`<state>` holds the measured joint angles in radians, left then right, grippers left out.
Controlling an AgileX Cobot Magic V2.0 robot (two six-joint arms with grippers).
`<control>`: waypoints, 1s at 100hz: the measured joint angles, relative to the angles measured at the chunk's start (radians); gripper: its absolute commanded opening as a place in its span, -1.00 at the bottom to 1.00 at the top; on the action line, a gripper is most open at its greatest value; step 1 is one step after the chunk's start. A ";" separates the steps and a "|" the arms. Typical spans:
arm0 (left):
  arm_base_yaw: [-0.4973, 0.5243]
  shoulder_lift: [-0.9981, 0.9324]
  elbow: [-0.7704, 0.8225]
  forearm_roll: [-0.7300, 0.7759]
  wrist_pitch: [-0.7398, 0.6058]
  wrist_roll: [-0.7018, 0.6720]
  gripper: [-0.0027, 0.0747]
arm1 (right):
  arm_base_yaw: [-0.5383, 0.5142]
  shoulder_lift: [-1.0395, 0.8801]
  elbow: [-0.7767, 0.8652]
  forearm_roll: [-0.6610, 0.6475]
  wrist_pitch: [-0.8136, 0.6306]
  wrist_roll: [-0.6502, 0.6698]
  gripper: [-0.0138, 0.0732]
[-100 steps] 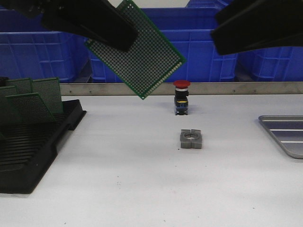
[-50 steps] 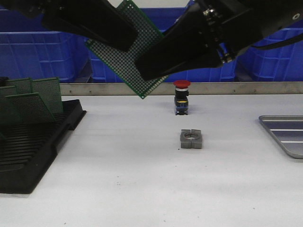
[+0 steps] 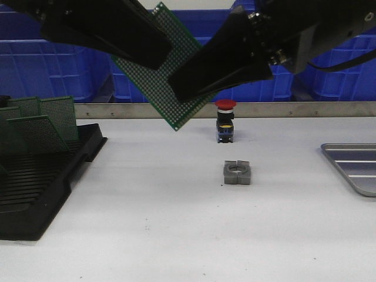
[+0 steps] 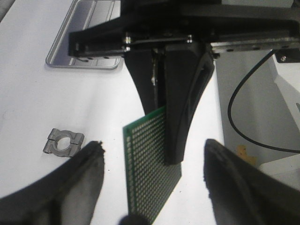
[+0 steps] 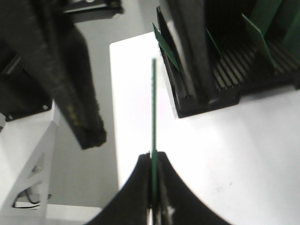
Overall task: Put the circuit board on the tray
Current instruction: 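Carry the board with the right gripper and lower it onto the silver tray, then release the board on the tray and move the left gripper back to the rack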
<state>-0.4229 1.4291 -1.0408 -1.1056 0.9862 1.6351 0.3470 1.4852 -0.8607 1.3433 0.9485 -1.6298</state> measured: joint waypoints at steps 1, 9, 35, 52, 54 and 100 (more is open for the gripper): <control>0.000 0.000 0.000 -0.001 0.000 0.000 0.39 | 0.000 0.000 0.000 -0.008 0.000 0.014 -0.84; 0.000 0.000 0.000 -0.011 -0.005 0.000 0.39 | -0.008 0.000 0.000 -0.070 0.000 0.180 -0.84; 0.000 0.000 0.000 -0.023 -0.029 0.002 0.39 | -0.164 0.000 0.000 -0.262 -0.029 0.476 -0.84; 0.000 0.000 0.000 -0.025 -0.030 0.002 0.39 | -0.324 0.026 0.000 -0.266 -0.196 0.595 -0.84; 0.000 0.000 0.000 -0.025 -0.030 0.002 0.39 | -0.341 0.034 0.000 -0.266 -0.222 0.603 -0.84; 0.000 0.000 0.000 -0.027 -0.031 0.002 0.39 | -0.540 0.273 -0.002 -0.258 -0.464 0.648 -0.84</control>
<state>-0.4229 1.4291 -1.0408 -1.1322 0.9555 1.6370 -0.1935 1.7583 -0.8622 1.0852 0.4849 -0.9821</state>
